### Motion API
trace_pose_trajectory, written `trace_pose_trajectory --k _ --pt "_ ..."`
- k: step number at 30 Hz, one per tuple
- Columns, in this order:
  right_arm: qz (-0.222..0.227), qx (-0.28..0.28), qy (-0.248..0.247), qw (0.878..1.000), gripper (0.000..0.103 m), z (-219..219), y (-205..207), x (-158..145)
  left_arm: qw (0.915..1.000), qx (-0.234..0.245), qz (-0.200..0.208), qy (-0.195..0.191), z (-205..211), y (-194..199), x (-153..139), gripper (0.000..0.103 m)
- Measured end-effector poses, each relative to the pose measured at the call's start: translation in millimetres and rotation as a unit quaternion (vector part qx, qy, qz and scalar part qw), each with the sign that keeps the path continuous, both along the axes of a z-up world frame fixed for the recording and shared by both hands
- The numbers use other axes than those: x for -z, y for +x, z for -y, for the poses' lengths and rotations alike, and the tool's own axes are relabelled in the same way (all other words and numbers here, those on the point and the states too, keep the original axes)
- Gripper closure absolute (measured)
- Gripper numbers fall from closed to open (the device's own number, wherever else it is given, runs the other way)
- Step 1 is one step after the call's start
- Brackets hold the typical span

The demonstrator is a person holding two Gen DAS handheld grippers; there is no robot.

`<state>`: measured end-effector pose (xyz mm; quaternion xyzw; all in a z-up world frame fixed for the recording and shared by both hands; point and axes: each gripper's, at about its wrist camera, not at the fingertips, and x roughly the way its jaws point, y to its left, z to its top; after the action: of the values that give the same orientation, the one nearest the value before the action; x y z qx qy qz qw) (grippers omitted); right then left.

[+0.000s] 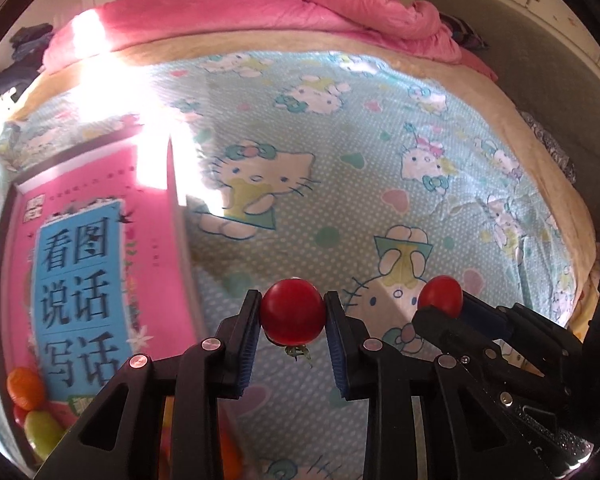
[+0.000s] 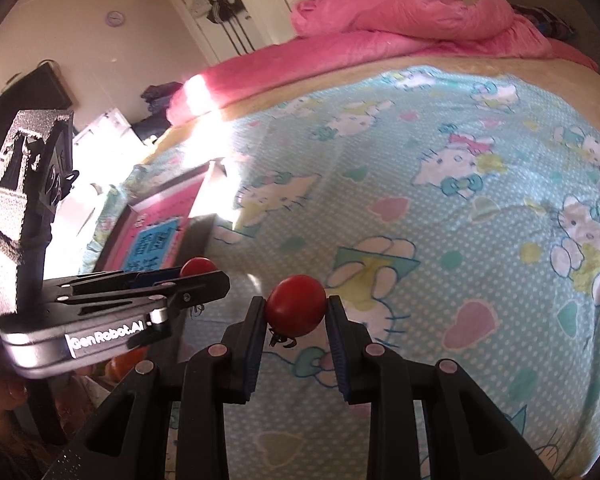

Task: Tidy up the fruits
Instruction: 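Close the left tool on a red tomato while the right tool grasps another red tomato, then carry both tomatoes in the left and right tools onto the workbook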

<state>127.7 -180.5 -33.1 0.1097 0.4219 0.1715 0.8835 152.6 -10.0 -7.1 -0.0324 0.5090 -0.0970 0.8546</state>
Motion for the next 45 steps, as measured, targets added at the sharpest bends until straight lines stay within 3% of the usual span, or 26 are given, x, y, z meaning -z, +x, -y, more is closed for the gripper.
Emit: trace_pose_trajectory --k 11,21,27,36,45 --pt "0.054 -0.077 0.029 0.995 0.072 -45 -25 -21 0.9950 -0.093 0.037 -0.002 -101 -52 -38 0.071" --pt "0.074 -0.174 0.002 0.982 0.072 -117 -58 -22 0.9852 -0.169 0.028 0.011 -177 -91 -28 0.071" --pt "0.079 -0.212 -0.018 0.974 0.072 -151 -75 -18 0.9809 -0.192 0.023 0.014 -201 -105 -23 0.071" --pt "0.080 -0.222 -0.051 0.970 0.072 -171 -77 -12 0.9749 -0.222 0.006 0.004 -229 -121 -9 0.071" --pt "0.078 -0.223 -0.066 0.969 0.072 -183 -72 -7 0.9787 -0.205 -0.001 0.011 -217 -118 -4 0.071"
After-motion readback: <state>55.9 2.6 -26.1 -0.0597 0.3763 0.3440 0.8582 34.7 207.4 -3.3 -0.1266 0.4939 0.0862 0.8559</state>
